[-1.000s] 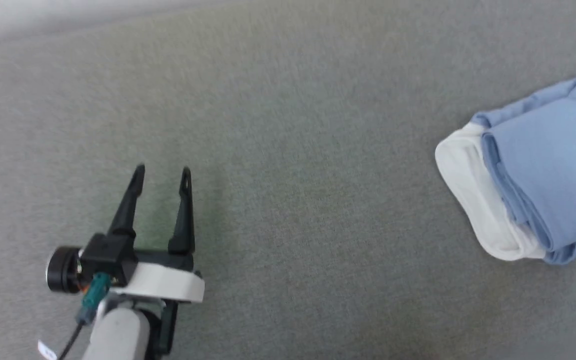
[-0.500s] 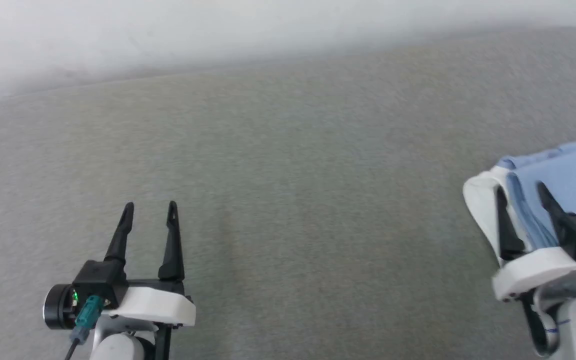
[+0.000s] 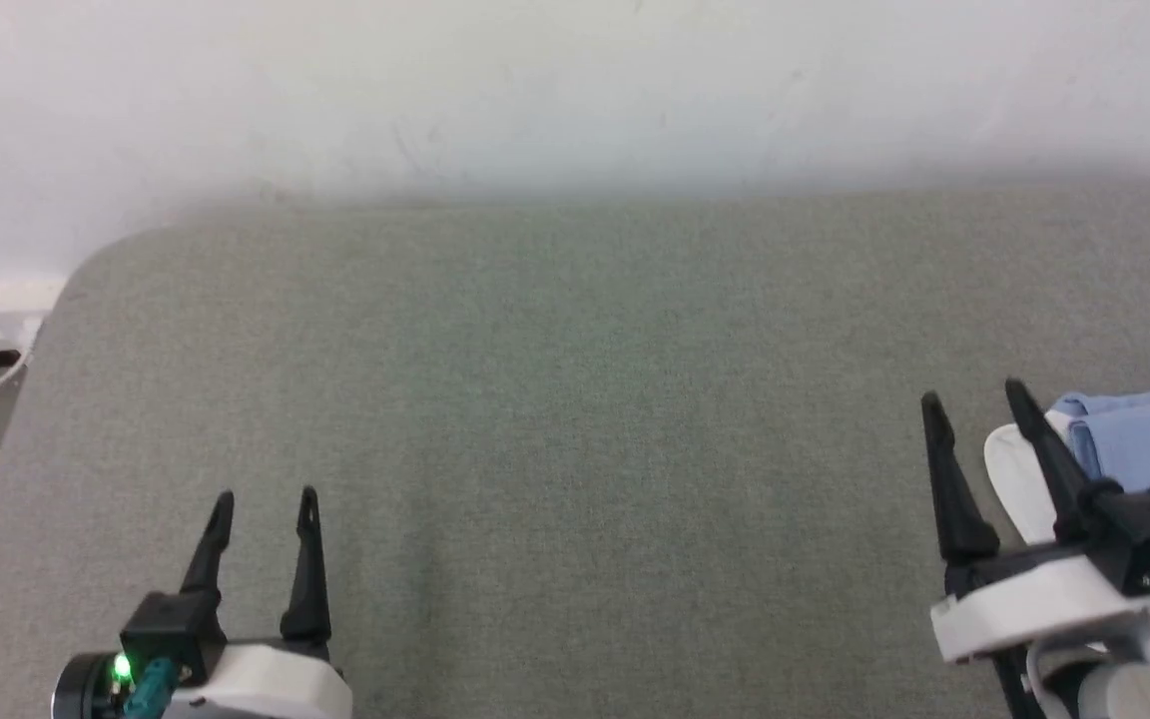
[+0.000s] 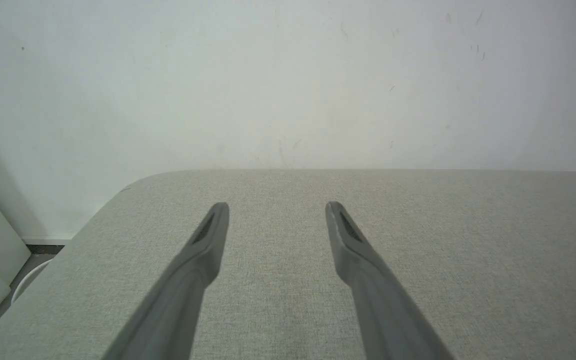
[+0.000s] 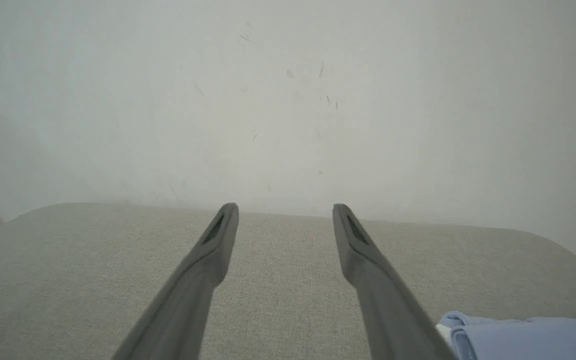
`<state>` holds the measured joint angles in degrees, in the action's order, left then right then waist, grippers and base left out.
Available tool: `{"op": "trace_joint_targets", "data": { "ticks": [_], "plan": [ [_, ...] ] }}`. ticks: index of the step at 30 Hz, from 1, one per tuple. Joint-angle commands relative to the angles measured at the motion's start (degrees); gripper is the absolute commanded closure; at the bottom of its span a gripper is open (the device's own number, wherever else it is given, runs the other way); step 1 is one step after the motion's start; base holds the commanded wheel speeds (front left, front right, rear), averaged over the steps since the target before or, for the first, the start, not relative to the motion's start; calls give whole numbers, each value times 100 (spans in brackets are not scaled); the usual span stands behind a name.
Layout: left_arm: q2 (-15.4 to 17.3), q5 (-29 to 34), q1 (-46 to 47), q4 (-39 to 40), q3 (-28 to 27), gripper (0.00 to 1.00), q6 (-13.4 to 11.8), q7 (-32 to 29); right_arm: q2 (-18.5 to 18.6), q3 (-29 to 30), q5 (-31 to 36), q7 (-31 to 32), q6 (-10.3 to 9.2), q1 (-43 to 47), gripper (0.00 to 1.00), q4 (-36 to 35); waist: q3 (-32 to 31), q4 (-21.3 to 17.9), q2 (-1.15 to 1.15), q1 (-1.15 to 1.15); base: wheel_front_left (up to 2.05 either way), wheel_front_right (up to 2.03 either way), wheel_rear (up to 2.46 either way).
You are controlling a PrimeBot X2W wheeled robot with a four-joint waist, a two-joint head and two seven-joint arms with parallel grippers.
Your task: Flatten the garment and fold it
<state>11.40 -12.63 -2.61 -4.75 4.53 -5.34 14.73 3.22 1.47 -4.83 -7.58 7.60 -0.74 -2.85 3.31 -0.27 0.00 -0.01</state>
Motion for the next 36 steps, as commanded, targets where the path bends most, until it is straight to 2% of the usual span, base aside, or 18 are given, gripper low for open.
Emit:
{"op": "trace_joint_targets", "data": {
  "ticks": [1,14,15,36],
  "plan": [
    [20,28,-78,11,1,0,12,27,-22,-14,-58,16,-11,112,0,-47,-157,62,0,1,0,0,0],
    [15,81,-134,193,168,0,-21,16,-34,-120,-324,17,-11,548,0,60,-183,130,0,1,0,0,0],
    [1,30,-196,169,165,100,7,-1,-15,-121,-288,44,0,498,100,48,-183,131,0,1,0,0,0],
    [-135,215,-129,212,70,100,89,-231,-15,-124,-169,156,-2,433,100,86,-204,116,0,1,0,0,0]
  ]
}}
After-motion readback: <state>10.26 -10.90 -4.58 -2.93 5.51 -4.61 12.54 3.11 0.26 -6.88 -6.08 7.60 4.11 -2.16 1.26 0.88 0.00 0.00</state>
